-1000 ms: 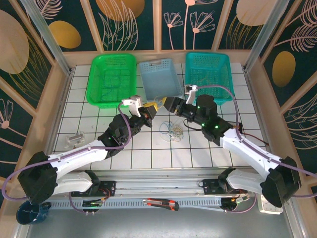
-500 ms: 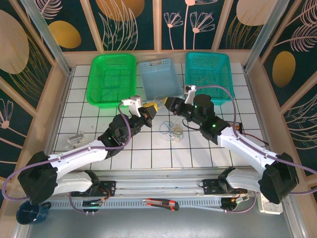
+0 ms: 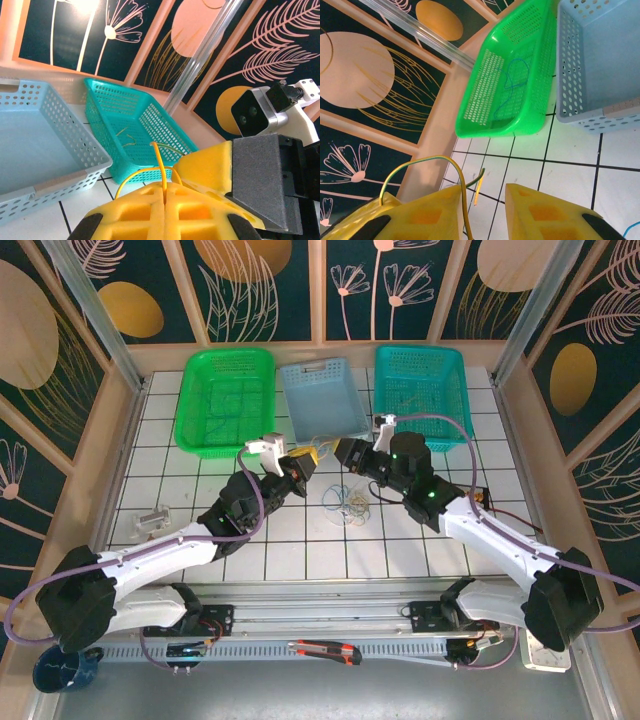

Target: Untangle the cables

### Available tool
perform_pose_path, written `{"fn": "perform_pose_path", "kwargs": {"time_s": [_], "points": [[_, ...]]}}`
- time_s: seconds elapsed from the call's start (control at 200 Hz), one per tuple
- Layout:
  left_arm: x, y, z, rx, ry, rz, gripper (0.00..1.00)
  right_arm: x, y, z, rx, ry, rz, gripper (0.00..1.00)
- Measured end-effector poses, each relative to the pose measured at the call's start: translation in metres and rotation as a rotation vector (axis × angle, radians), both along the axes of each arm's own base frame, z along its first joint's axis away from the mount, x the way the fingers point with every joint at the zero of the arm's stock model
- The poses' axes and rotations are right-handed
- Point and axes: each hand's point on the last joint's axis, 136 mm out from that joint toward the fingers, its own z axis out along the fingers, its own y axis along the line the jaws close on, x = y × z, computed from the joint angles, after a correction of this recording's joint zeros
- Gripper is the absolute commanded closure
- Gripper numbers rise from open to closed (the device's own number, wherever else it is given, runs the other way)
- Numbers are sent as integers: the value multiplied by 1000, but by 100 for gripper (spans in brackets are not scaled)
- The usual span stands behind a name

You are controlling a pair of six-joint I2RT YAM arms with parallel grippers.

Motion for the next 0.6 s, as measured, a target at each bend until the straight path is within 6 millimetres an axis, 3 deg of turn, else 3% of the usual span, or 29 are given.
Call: {"fn": "perform_pose_path", "kwargs": {"time_s": [0.305, 0.405, 0.6], "points": [[0, 0, 0, 1, 0, 0, 100, -2, -2, -13, -19, 23, -1, 66], [0, 0, 0, 1, -1, 0, 100, -3, -3, -10, -14, 19, -1, 60], [0, 0, 0, 0, -1, 0, 100, -6, -5, -3, -4, 5, 2, 58]]}}
